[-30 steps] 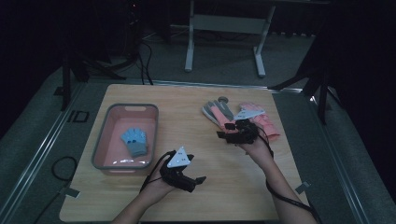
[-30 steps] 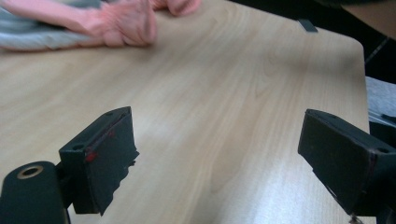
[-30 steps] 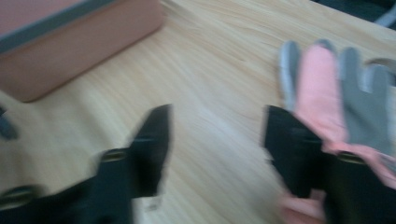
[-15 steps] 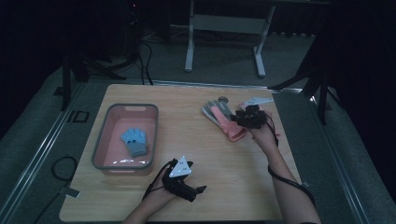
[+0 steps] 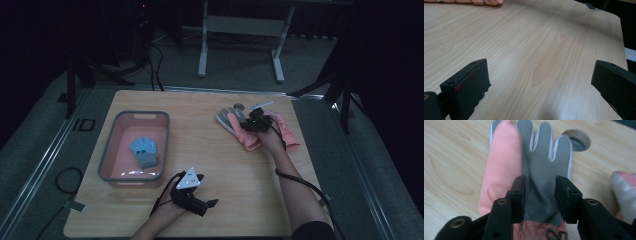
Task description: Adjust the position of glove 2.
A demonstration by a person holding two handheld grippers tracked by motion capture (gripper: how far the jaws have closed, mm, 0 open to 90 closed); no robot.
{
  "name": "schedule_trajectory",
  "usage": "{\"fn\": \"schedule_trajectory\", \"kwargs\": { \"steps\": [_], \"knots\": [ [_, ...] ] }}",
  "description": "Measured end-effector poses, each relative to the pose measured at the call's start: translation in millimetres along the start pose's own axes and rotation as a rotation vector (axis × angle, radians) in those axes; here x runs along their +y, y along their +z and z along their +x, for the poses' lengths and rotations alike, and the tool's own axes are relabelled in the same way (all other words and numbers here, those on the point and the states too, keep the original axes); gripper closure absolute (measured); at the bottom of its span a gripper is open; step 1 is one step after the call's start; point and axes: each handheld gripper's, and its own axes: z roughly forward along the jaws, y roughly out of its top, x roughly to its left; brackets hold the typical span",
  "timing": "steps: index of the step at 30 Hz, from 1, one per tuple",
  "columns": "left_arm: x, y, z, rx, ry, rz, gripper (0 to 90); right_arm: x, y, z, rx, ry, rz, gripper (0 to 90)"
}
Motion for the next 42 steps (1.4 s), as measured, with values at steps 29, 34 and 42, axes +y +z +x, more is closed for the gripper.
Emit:
{"fn": "schedule_trajectory", "kwargs": {
  "steps": [29, 34, 42],
  "knots": [
    [-4.2, -6.4, -3.0, 0.079, 0.03, -0.028, 1.8, -20.2, -77.8, 80.0, -0.099, 0.294, -0.119, 88.3],
    [-5.7, -6.8, -5.1, 0.096, 0.048, -0.02, 1.8, -28.2, -97.3, 94.3, -0.129, 0.361, -0.167, 88.3],
    [-6.7, -8.2, -7.1, 0.113, 0.052, -0.025, 1.8, -47.1, -108.1, 109.2, -0.128, 0.432, -0.204, 88.2]
  ]
}}
